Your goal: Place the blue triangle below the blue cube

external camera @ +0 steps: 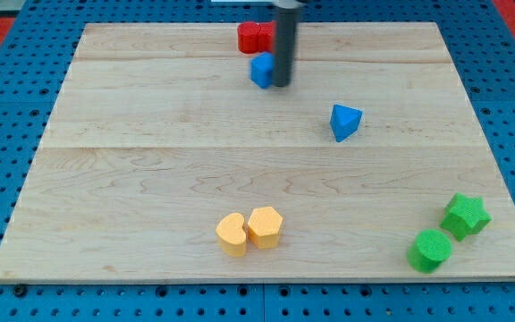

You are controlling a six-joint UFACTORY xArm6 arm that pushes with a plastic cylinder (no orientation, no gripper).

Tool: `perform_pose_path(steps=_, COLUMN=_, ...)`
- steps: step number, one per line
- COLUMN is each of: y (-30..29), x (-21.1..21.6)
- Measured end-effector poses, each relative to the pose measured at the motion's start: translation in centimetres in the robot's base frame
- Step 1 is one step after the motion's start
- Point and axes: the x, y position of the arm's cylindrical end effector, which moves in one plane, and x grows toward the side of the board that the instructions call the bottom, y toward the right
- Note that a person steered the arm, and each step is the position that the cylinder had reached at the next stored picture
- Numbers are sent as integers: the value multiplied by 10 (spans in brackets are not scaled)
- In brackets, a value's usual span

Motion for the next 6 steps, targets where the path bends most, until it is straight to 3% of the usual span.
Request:
perform_pose_path(steps=1, y=31, x=18)
perform_pose_path(steps=2, y=-10, x=43)
perform_pose_path(steps=5, y=-19, x=-28)
perform_pose_path(steps=6, y=77, x=-4)
